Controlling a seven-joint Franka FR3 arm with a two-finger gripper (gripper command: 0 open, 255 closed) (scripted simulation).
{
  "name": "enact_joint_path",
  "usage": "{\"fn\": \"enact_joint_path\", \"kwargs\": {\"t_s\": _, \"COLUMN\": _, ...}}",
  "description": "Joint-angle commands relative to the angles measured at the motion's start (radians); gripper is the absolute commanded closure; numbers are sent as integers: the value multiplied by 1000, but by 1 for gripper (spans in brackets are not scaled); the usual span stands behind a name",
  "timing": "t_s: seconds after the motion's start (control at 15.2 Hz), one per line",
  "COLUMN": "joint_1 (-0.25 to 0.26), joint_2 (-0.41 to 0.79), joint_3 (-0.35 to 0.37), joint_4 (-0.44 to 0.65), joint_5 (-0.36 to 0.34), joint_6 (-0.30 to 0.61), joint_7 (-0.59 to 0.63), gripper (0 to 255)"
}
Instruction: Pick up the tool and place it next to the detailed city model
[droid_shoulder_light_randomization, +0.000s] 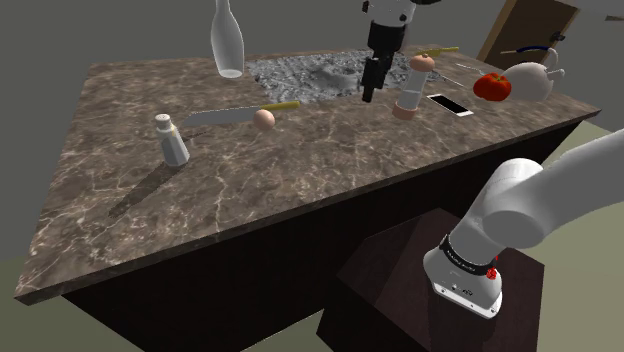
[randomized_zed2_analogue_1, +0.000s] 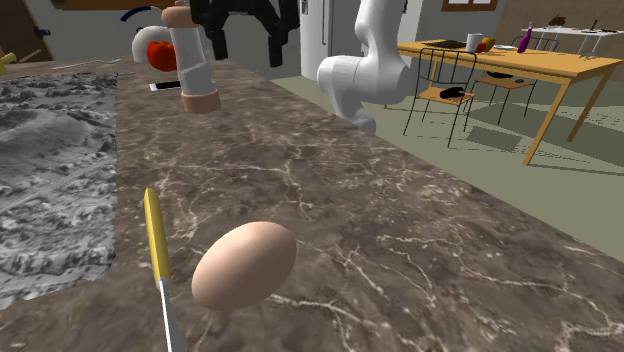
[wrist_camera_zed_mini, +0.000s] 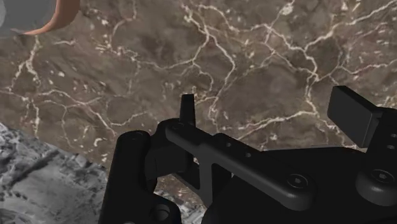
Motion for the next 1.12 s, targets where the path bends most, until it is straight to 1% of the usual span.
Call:
{"fn": "enact_joint_path", "kwargs": {"t_s": 0.0, "joint_1": 19, "joint_2": 77, "joint_3": -7, "joint_4": 54, "joint_5": 1, "joint_6": 28, "joint_7": -63, "gripper": 0}}
{"fn": "enact_joint_path", "kwargs": {"t_s": 0.26, "joint_1": 51, "joint_2": 222, "joint_3": -13, "joint_4": 163, "joint_5": 9, "joint_6": 70, "joint_7": -185, "gripper": 0}}
{"fn": "enact_joint_path", "kwargs": {"t_s": 0.53, "joint_1": 78, "joint_2": 363, "joint_3": -8, "joint_4": 286, "joint_5": 22, "joint_6": 94, "joint_7": -300, "gripper": 0}}
{"fn": "enact_joint_path", "kwargs": {"t_s": 1.06, "joint_1": 122, "joint_2": 639, "joint_3": 35, "joint_4": 576, "joint_5": 39, "joint_6": 90, "joint_7": -508, "gripper": 0}}
